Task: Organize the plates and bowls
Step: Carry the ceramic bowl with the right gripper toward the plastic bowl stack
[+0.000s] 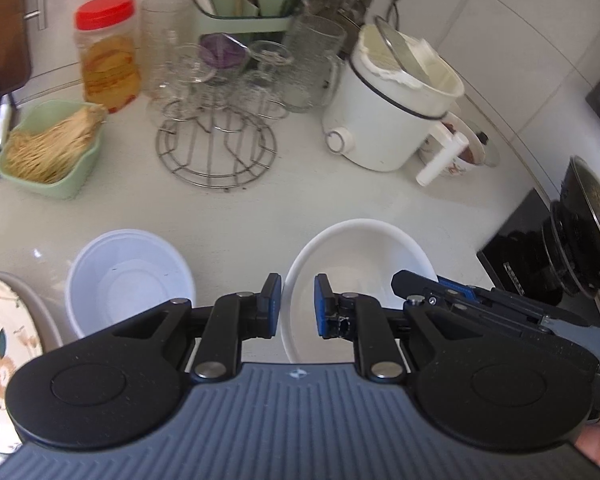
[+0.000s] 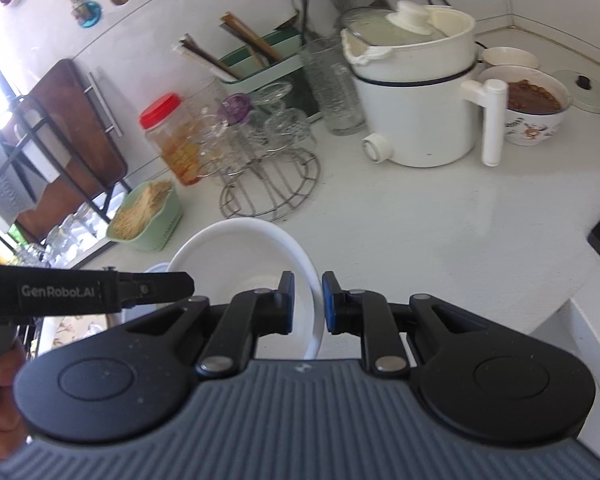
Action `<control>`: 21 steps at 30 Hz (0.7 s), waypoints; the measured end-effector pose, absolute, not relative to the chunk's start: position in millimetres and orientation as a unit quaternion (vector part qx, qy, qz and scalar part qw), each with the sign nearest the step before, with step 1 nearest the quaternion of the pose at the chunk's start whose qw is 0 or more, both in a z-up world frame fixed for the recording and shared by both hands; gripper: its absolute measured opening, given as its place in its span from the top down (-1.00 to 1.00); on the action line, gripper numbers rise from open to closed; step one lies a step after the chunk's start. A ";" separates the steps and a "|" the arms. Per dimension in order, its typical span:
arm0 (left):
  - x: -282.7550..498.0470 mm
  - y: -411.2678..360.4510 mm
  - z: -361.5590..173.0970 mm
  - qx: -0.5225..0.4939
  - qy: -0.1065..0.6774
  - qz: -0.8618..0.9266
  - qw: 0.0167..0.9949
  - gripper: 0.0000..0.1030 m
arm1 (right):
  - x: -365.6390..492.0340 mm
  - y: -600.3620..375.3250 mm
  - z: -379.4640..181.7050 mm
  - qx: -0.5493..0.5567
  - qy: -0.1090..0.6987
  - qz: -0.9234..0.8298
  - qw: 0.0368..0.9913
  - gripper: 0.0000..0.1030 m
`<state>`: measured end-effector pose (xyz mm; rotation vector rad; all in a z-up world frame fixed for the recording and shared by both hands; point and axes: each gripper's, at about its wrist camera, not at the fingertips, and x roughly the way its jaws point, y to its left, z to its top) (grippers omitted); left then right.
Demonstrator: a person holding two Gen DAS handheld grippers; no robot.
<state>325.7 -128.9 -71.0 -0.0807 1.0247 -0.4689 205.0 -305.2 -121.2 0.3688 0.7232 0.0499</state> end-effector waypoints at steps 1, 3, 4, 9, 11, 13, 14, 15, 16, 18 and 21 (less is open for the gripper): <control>325.3 -124.8 -70.3 -0.042 0.484 -0.219 0.846 0.64 | 206.4 -302.5 -120.3 0.179 0.351 0.028 0.919 0.63; 325.2 -116.3 -69.0 -0.049 0.482 -0.211 0.849 0.64 | 210.1 -296.2 -118.3 0.176 0.350 0.037 0.919 0.63; 325.6 -112.5 -68.5 -0.052 0.481 -0.207 0.850 0.64 | 212.1 -293.1 -116.8 0.174 0.349 0.041 0.920 0.63; 328.5 -90.5 -65.0 -0.065 0.472 -0.189 0.859 0.64 | 223.7 -276.5 -109.8 0.167 0.345 0.066 0.921 0.64; 328.3 -80.6 -64.0 -0.072 0.467 -0.180 0.863 0.64 | 228.7 -268.7 -107.6 0.161 0.345 0.077 0.921 0.64; 327.6 -70.3 -64.7 -0.085 0.466 -0.169 0.864 0.64 | 232.9 -261.7 -106.9 0.155 0.345 0.088 0.921 0.64; 327.2 -65.0 -65.6 -0.091 0.466 -0.163 0.865 0.64 | 234.5 -258.8 -107.2 0.156 0.347 0.092 0.920 0.64; 326.7 -61.0 -66.1 -0.096 0.465 -0.157 0.866 0.64 | 236.6 -255.5 -107.7 0.156 0.349 0.097 0.919 0.64; 326.0 -56.7 -66.7 -0.102 0.464 -0.150 0.867 0.64 | 238.4 -252.4 -108.3 0.155 0.351 0.102 0.918 0.64; 325.2 -47.3 -67.8 -0.114 0.462 -0.137 0.869 0.64 | 243.5 -245.2 -109.9 0.149 0.356 0.114 0.915 0.64; 325.2 -32.8 -70.2 -0.134 0.458 -0.119 0.871 0.64 | 252.3 -235.2 -111.7 0.140 0.365 0.132 0.911 0.64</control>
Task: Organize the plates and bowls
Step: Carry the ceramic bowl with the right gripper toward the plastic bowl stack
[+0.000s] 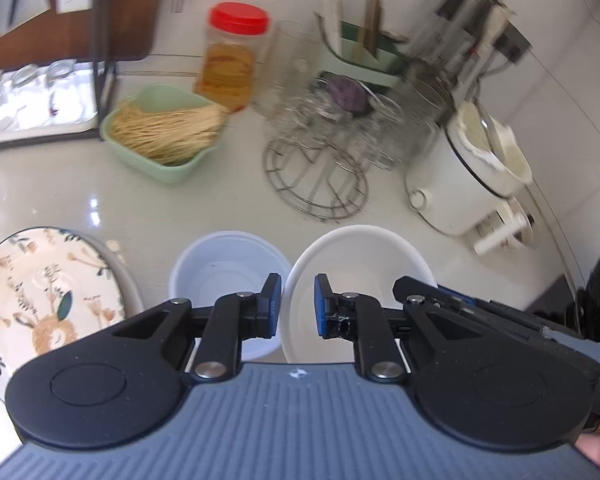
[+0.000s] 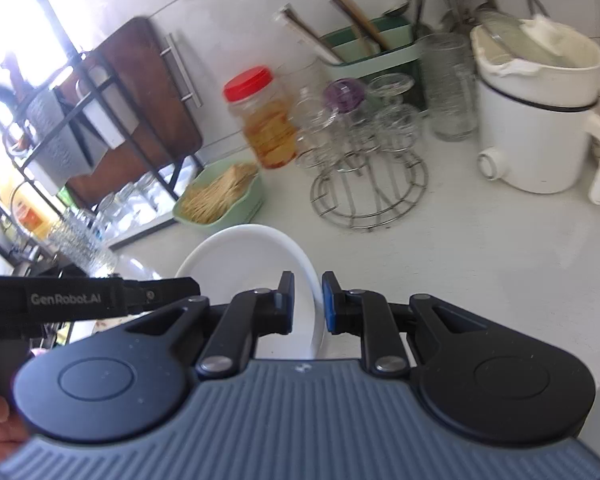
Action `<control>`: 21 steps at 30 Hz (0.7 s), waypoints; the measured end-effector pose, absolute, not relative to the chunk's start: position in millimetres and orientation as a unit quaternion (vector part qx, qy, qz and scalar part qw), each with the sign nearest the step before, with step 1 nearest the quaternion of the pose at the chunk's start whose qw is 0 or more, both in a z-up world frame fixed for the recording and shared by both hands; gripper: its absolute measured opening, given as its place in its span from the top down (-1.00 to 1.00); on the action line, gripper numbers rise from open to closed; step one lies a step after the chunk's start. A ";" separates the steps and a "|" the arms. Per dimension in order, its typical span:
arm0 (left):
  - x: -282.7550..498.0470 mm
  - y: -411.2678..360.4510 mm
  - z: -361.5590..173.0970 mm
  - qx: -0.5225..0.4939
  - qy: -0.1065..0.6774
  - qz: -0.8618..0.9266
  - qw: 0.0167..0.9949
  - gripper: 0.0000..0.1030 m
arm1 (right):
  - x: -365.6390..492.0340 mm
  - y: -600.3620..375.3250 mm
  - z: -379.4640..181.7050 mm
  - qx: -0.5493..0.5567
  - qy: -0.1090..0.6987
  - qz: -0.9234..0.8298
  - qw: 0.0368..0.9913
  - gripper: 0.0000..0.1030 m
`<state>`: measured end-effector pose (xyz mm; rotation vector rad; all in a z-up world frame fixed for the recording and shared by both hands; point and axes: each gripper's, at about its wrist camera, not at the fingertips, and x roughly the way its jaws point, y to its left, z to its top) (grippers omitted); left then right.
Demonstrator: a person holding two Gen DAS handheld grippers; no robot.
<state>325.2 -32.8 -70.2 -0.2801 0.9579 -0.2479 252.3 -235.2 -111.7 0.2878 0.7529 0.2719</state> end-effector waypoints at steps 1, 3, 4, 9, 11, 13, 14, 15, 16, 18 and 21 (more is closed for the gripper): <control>325.9 -27.9 -70.9 -0.140 0.457 -0.113 0.871 0.64 | 255.4 -231.7 -111.6 0.135 0.367 0.137 0.910 0.64; 328.3 -20.1 -72.7 -0.149 0.454 -0.102 0.873 0.64 | 262.7 -223.7 -111.3 0.125 0.371 0.148 0.908 0.64; 329.7 -16.6 -73.8 -0.153 0.454 -0.098 0.873 0.64 | 266.3 -220.5 -111.4 0.122 0.373 0.152 0.907 0.64; 343.2 -1.0 -80.8 -0.167 0.448 -0.079 0.875 0.64 | 288.3 -205.1 -115.2 0.102 0.390 0.168 0.900 0.64; 350.0 4.0 -85.5 -0.172 0.447 -0.072 0.875 0.64 | 298.6 -199.6 -119.7 0.093 0.399 0.173 0.896 0.64; 357.1 9.0 -91.8 -0.174 0.448 -0.066 0.875 0.64 | 307.9 -193.8 -124.9 0.085 0.408 0.177 0.892 0.64; 360.6 11.7 -95.2 -0.176 0.448 -0.063 0.874 0.64 | 312.1 -190.5 -127.8 0.082 0.411 0.179 0.890 0.64; 363.6 14.7 -98.9 -0.177 0.449 -0.061 0.873 0.64 | 315.9 -187.6 -130.1 0.080 0.412 0.181 0.890 0.64; 366.2 17.5 -102.5 -0.178 0.450 -0.060 0.873 0.64 | 319.0 -184.8 -132.3 0.080 0.411 0.181 0.890 0.64; 370.4 23.2 -109.4 -0.180 0.451 -0.056 0.872 0.64 | 324.9 -178.3 -137.3 0.073 0.412 0.184 0.890 0.64; 374.2 30.7 -117.9 -0.187 0.454 -0.046 0.870 0.64 | 331.3 -167.0 -145.6 0.051 0.422 0.190 0.885 0.64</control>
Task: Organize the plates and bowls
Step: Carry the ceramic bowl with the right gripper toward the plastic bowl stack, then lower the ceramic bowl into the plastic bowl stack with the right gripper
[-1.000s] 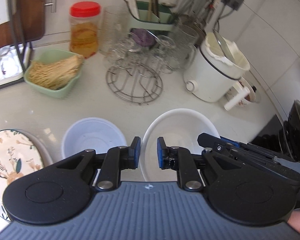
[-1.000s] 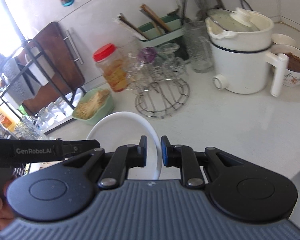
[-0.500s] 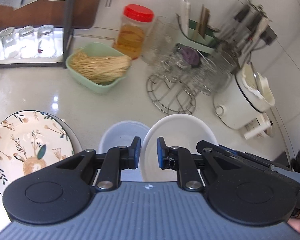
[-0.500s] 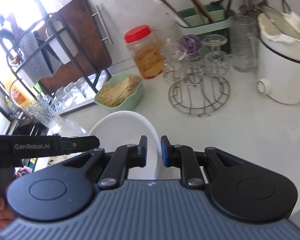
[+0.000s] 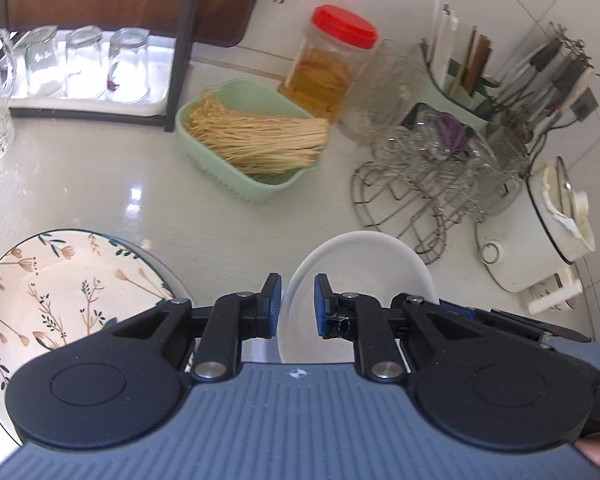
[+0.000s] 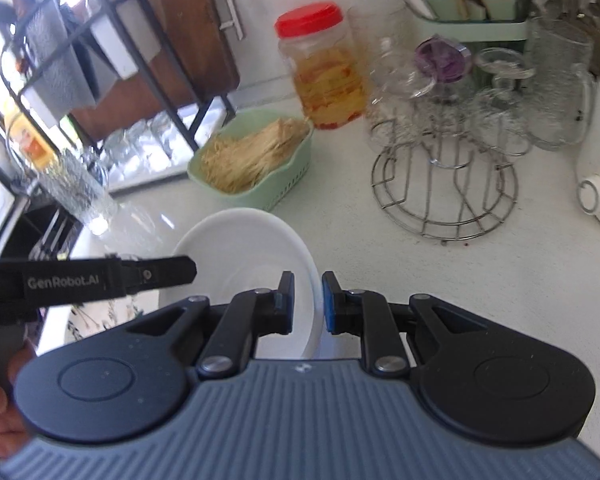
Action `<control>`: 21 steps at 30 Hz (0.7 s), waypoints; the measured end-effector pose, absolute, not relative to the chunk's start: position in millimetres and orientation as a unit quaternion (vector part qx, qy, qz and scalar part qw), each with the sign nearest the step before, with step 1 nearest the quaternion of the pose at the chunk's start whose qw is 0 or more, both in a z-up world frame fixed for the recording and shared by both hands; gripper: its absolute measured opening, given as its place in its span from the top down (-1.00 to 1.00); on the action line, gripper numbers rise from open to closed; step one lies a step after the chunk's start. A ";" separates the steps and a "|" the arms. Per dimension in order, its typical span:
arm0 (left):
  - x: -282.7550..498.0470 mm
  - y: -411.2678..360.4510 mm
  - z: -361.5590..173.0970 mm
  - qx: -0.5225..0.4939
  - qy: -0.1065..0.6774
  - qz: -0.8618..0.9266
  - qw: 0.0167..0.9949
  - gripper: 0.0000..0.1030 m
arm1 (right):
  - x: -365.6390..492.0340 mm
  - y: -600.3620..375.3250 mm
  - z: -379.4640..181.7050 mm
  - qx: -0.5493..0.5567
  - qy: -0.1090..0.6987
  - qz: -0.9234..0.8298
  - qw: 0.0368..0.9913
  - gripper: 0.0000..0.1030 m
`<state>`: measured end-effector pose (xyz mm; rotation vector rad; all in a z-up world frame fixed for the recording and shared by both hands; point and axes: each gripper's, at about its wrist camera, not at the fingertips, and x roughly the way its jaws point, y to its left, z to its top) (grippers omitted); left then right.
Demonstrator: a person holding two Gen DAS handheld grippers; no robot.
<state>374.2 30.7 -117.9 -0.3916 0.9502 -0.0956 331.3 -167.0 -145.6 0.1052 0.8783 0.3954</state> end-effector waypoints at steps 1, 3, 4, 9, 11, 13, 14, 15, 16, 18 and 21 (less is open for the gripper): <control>374.7 33.5 -120.7 -0.190 0.456 -0.043 0.868 0.64 | 331.8 -163.0 -147.3 0.039 0.423 0.192 0.885 0.64; 375.1 37.9 -124.9 -0.195 0.460 -0.038 0.866 0.64 | 331.7 -157.5 -149.7 0.021 0.423 0.198 0.884 0.64; 375.2 39.3 -126.6 -0.198 0.461 -0.037 0.864 0.64 | 331.6 -156.6 -150.7 0.019 0.426 0.199 0.883 0.64; 375.1 39.8 -134.5 -0.196 0.471 -0.042 0.859 0.64 | 332.5 -159.3 -153.5 0.036 0.434 0.194 0.879 0.63; 374.6 38.4 -137.2 -0.193 0.475 -0.042 0.857 0.64 | 333.0 -160.4 -155.3 0.040 0.441 0.193 0.875 0.63; 373.4 38.1 -138.1 -0.197 0.475 -0.041 0.857 0.64 | 332.0 -162.3 -155.8 0.042 0.443 0.194 0.874 0.63; 372.5 38.3 -138.4 -0.201 0.475 -0.041 0.856 0.64 | 330.6 -163.6 -155.3 0.044 0.441 0.193 0.875 0.63; 371.8 38.4 -138.2 -0.203 0.474 -0.042 0.856 0.64 | 328.7 -165.2 -154.2 0.044 0.437 0.192 0.877 0.63; 370.7 38.4 -137.0 -0.201 0.473 -0.043 0.857 0.64 | 327.1 -166.1 -152.9 0.041 0.434 0.192 0.879 0.63; 368.4 37.7 -135.2 -0.199 0.469 -0.044 0.859 0.64 | 325.1 -169.2 -150.8 0.039 0.430 0.193 0.881 0.42; 365.8 38.9 -135.4 -0.203 0.470 -0.043 0.858 0.63 | 323.0 -175.0 -149.1 0.047 0.425 0.195 0.883 0.09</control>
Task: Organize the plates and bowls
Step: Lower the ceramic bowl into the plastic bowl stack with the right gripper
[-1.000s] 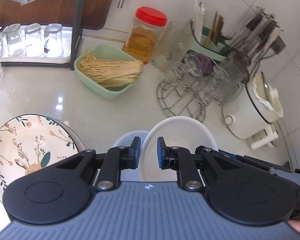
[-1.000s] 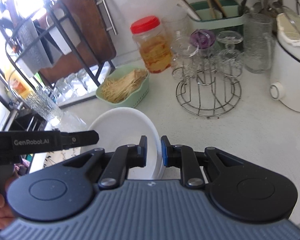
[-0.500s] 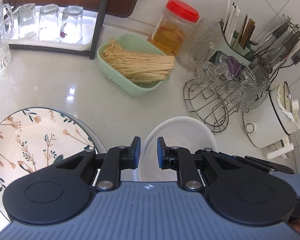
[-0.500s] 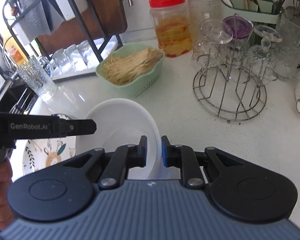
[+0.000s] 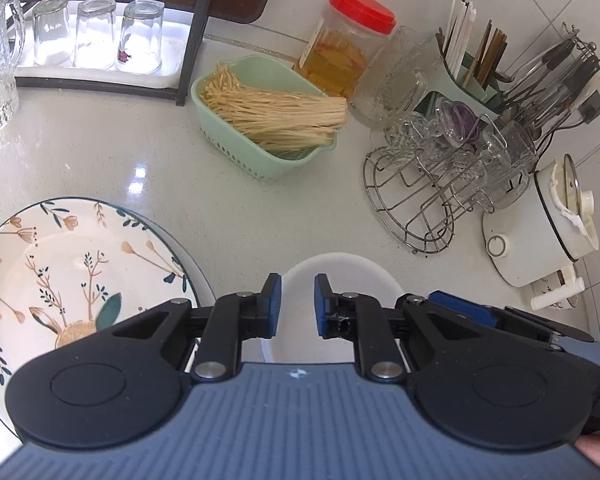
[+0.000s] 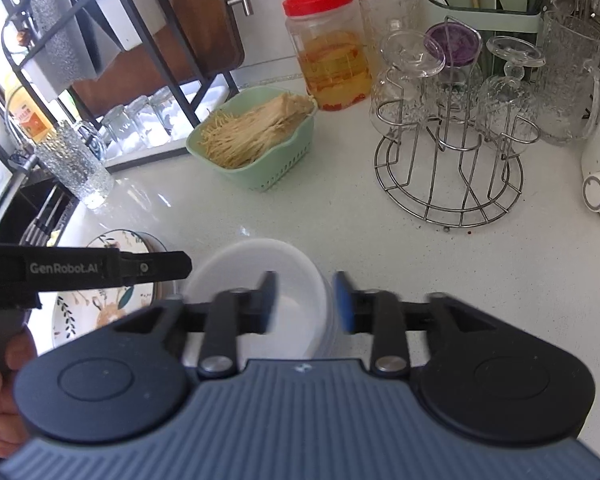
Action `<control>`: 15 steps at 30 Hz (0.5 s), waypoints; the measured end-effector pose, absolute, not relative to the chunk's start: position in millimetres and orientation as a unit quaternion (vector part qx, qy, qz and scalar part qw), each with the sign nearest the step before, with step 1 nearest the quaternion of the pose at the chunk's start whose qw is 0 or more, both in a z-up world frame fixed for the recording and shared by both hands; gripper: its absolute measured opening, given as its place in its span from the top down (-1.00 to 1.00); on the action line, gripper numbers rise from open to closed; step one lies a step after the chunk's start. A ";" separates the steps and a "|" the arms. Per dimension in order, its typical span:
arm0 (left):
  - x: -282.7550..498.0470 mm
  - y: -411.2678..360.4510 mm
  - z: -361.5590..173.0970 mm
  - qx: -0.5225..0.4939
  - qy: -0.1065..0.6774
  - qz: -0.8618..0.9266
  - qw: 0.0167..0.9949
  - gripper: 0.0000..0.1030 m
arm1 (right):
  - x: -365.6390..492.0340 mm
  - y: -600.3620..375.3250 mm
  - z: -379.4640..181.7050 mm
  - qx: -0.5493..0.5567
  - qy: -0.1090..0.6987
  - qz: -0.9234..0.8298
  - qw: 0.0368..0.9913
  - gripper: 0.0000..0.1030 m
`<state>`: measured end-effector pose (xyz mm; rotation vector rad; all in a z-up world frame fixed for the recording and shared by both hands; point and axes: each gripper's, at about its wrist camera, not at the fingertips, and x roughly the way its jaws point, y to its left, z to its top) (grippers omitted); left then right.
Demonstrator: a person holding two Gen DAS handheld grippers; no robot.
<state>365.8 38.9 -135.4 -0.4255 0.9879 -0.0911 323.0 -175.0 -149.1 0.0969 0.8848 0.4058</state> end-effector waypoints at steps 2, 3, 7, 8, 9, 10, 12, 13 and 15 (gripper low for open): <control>362.8 40.6 -136.9 -0.204 0.472 -0.037 0.857 0.37 | 324.1 -176.9 -151.8 0.053 0.429 0.195 0.881 0.09; 360.7 41.6 -137.4 -0.205 0.471 -0.032 0.857 0.34 | 325.6 -178.4 -155.2 0.063 0.434 0.195 0.877 0.09; 353.4 42.9 -139.8 -0.210 0.475 -0.025 0.854 0.29 | 333.1 -183.7 -179.6 0.105 0.471 0.182 0.857 0.09; 351.6 42.5 -140.3 -0.210 0.476 -0.024 0.854 0.22 | 335.7 -186.6 -188.9 0.127 0.487 0.177 0.846 0.13; 349.6 42.2 -140.7 -0.210 0.477 -0.023 0.853 0.19 | 337.1 -189.4 -196.3 0.146 0.500 0.170 0.837 0.10; 347.7 41.7 -140.9 -0.210 0.477 -0.022 0.853 0.15 | 337.2 -191.6 -201.6 0.159 0.505 0.165 0.832 0.11; 343.6 41.5 -142.2 -0.211 0.479 -0.021 0.852 0.09 | 336.1 -194.2 -208.5 0.177 0.511 0.159 0.826 0.20; 341.9 41.6 -143.4 -0.211 0.481 -0.019 0.851 0.06 | 336.0 -195.7 -211.2 0.187 0.514 0.156 0.822 0.23; 340.2 41.8 -146.4 -0.212 0.488 -0.017 0.846 0.01 | 335.5 -198.6 -214.7 0.205 0.518 0.151 0.817 0.24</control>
